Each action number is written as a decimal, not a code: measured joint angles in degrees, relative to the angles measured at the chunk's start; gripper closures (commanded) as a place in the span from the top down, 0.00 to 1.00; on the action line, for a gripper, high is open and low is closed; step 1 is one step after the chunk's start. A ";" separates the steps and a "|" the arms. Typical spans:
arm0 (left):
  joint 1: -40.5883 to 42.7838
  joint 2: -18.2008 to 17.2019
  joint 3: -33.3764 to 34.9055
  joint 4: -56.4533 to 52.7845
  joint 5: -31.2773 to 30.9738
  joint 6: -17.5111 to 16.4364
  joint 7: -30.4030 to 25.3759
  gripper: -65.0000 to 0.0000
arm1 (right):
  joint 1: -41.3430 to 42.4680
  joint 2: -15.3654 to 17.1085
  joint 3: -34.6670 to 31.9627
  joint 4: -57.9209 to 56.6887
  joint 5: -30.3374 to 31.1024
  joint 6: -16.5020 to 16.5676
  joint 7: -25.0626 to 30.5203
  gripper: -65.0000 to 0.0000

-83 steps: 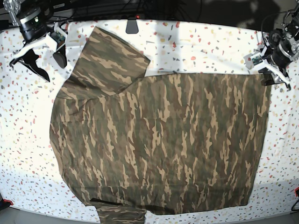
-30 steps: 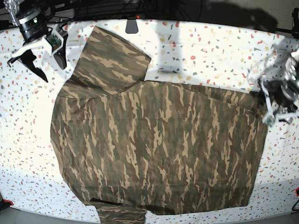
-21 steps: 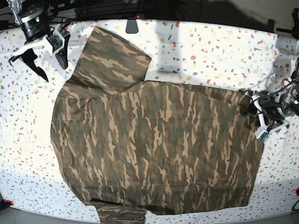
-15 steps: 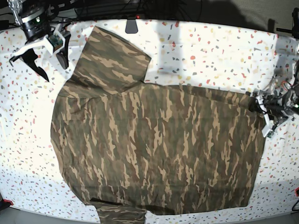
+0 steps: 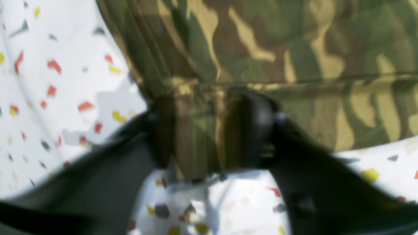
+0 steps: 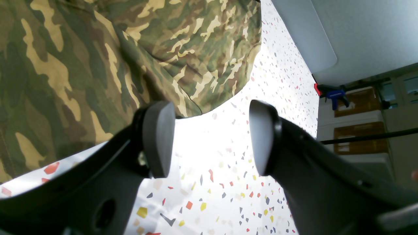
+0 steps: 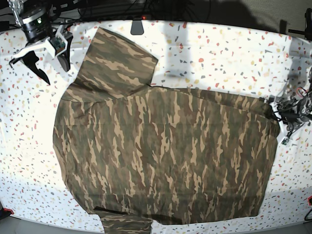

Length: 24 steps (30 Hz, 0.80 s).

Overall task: Fold the T-shirt properly
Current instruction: 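Lower the left gripper and pinch the shirt's side edge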

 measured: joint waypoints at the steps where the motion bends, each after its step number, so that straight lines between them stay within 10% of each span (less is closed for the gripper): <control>1: 0.00 0.02 0.00 0.00 -0.15 0.00 0.07 0.13 | 0.00 0.00 0.00 0.00 0.00 0.00 -0.02 0.56; 5: -0.02 0.20 0.00 0.00 -0.22 0.02 0.17 0.00 | 0.00 0.00 0.00 0.00 0.02 0.00 0.00 0.56; 24: -0.04 -0.31 0.00 11.76 4.11 -0.13 5.22 0.00 | 0.00 0.00 0.00 0.00 0.00 0.00 -0.02 0.56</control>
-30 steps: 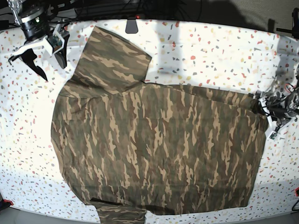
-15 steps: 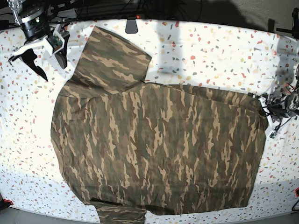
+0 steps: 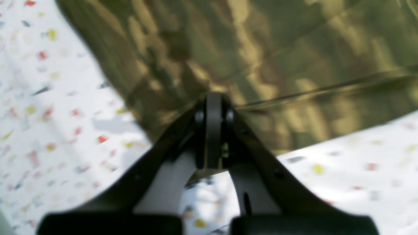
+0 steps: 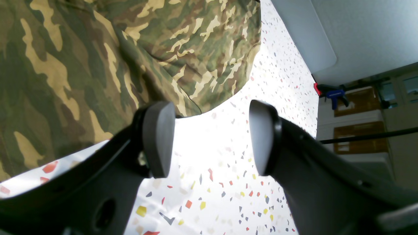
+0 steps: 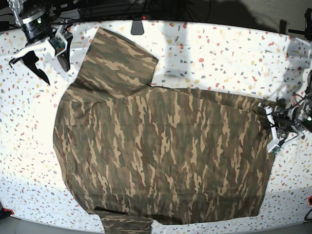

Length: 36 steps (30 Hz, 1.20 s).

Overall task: Fold the T-shirt properly
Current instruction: 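Lower the left gripper and pinch the shirt's side edge, then move the right gripper over the sleeve beside the collar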

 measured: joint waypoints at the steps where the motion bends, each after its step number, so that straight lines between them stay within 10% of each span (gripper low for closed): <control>1: 0.04 -0.04 0.00 -0.11 1.70 0.02 -0.20 0.00 | 0.00 0.00 0.00 0.00 0.00 0.00 -0.02 0.56; 4: 0.02 -0.20 0.00 -0.13 3.06 0.15 -1.03 0.43 | 0.00 -0.02 0.00 0.00 0.02 0.00 0.02 0.56; 6: 0.04 -0.17 0.00 -0.13 1.97 0.04 -1.64 0.50 | 0.00 -0.02 0.00 0.00 0.00 0.00 0.00 0.56; 21: -1.07 0.59 -0.11 -14.25 -7.61 0.04 -3.19 0.48 | 0.00 0.00 0.00 0.00 0.02 0.02 0.00 0.56; 28: -1.14 0.70 -0.11 -14.23 -10.71 -1.38 1.38 0.00 | 0.00 0.00 0.00 0.00 0.02 0.00 0.00 0.56; 36: -1.42 0.44 -0.13 -14.21 -10.67 -1.38 1.57 0.00 | 0.00 0.00 0.00 0.00 0.02 0.00 0.00 0.56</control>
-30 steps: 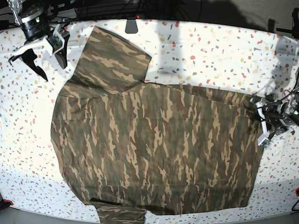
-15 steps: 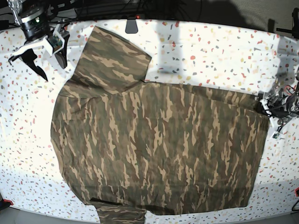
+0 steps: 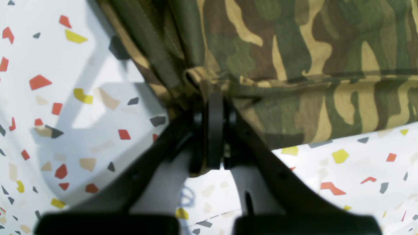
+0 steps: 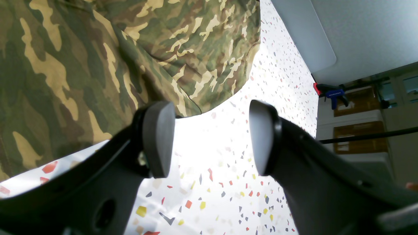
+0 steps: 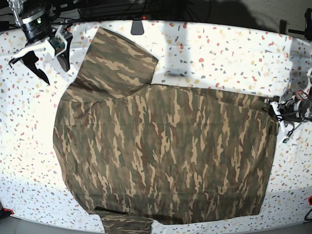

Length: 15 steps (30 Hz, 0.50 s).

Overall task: Fold the T-shirt properly
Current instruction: 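Move the right gripper over the sleeve beside the collar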

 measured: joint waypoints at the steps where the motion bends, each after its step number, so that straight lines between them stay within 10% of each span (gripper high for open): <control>1: 0.00 0.00 0.00 0.13 0.13 0.00 0.00 0.00 | 0.00 0.00 0.00 0.00 1.05 0.00 -0.02 0.56; 8: 0.20 0.04 0.02 1.84 4.07 -0.20 -1.68 0.00 | 3.08 -1.01 0.00 -0.13 10.29 0.48 -13.00 0.55; 10: 0.17 0.04 0.02 2.27 5.18 -0.17 -2.23 0.00 | 5.62 -1.77 0.07 -0.35 10.25 6.14 -13.09 0.55; 13: 0.20 0.02 0.02 3.39 5.29 -0.15 -2.60 0.00 | 8.79 -1.81 -0.90 -0.79 9.79 24.20 -11.26 0.55; 15: 0.17 0.02 0.02 3.85 5.33 -0.13 -2.62 0.00 | 9.35 -1.88 -3.54 -0.96 7.58 24.61 -11.63 0.55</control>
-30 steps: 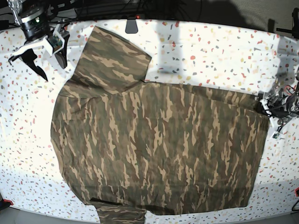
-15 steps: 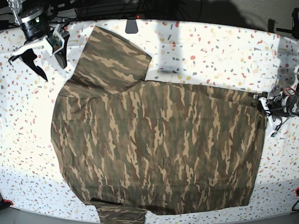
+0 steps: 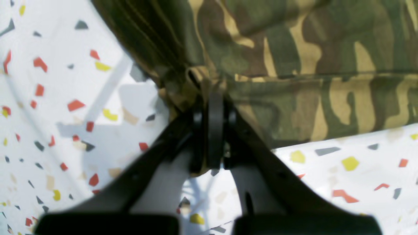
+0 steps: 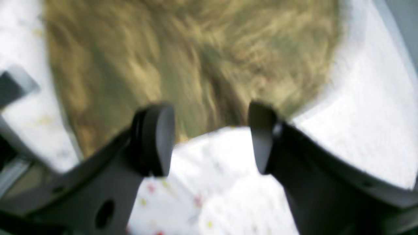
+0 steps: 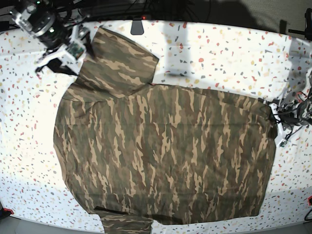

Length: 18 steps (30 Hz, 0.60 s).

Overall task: Fold the T-shirt properly
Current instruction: 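Move the right gripper over the sleeve beside the collar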

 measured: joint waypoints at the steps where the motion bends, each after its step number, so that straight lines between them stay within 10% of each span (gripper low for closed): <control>1: 0.00 0.00 0.00 0.11 -0.02 -0.02 0.00 0.00 | -0.07 0.09 -1.25 0.00 -0.61 -0.20 0.02 0.55; 11: 0.00 0.04 0.00 0.15 -0.02 0.00 -0.02 0.00 | 0.35 0.28 -20.90 -3.13 -6.60 -0.31 -8.81 0.55; 18: 0.02 0.02 0.00 0.17 0.00 -0.02 0.02 0.00 | 0.79 0.28 -26.08 -5.86 -16.28 -9.07 -9.79 0.55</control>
